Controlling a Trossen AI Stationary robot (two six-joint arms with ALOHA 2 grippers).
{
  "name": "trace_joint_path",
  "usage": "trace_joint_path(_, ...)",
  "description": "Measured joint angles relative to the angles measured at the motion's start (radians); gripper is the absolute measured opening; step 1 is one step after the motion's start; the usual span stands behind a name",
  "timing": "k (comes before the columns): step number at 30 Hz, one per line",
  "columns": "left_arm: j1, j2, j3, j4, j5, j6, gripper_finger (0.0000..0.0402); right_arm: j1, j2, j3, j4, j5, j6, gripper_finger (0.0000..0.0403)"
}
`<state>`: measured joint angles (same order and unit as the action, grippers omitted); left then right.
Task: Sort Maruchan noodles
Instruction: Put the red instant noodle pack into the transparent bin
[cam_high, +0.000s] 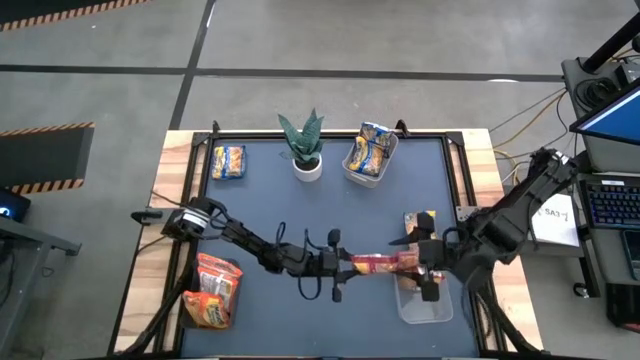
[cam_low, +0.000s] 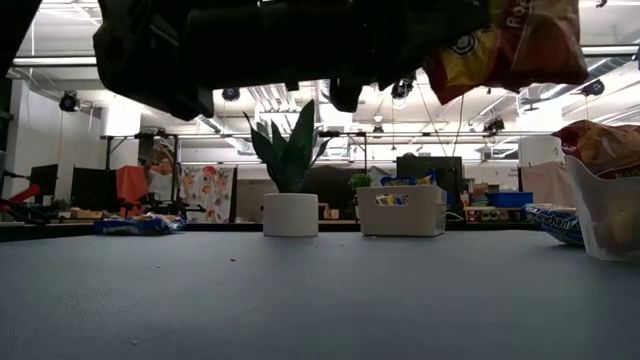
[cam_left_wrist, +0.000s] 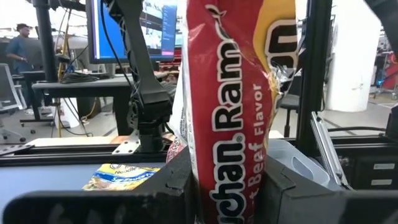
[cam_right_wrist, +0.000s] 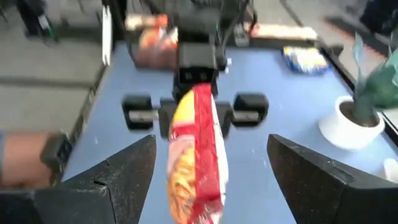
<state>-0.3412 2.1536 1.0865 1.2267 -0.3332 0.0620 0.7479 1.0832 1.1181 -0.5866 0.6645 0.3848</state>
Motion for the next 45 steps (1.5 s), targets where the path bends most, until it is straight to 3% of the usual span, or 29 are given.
trace_joint_path(6,0.004,0.0,0.047,-0.07,-0.013,0.007,0.0083,-0.006,0.165,0.265,-0.38,-0.057,0.109,0.0285)
trace_joint_path(12,0.005,0.001,0.145,-0.286,-0.096,0.014,0.0083,-0.035,0.306,0.458,-0.625,-0.156,0.182,0.0276)
trace_joint_path(19,0.005,0.002,0.192,-0.341,-0.105,0.032,0.0083,-0.078,0.355,0.519,-0.666,-0.277,0.184,0.0273)
trace_joint_path(35,0.005,0.003,0.214,-0.33,-0.105,0.032,0.0082,-0.152,0.358,0.52,-0.692,-0.336,0.122,0.0227)
trace_joint_path(39,0.005,0.003,0.214,-0.33,-0.104,0.032,0.0082,-0.153,0.353,0.52,-0.692,-0.336,0.12,0.0196)
trace_joint_path(45,0.005,0.003,0.222,-0.33,-0.103,0.034,0.0082,-0.153,0.357,0.517,-0.692,-0.336,0.094,0.0118)
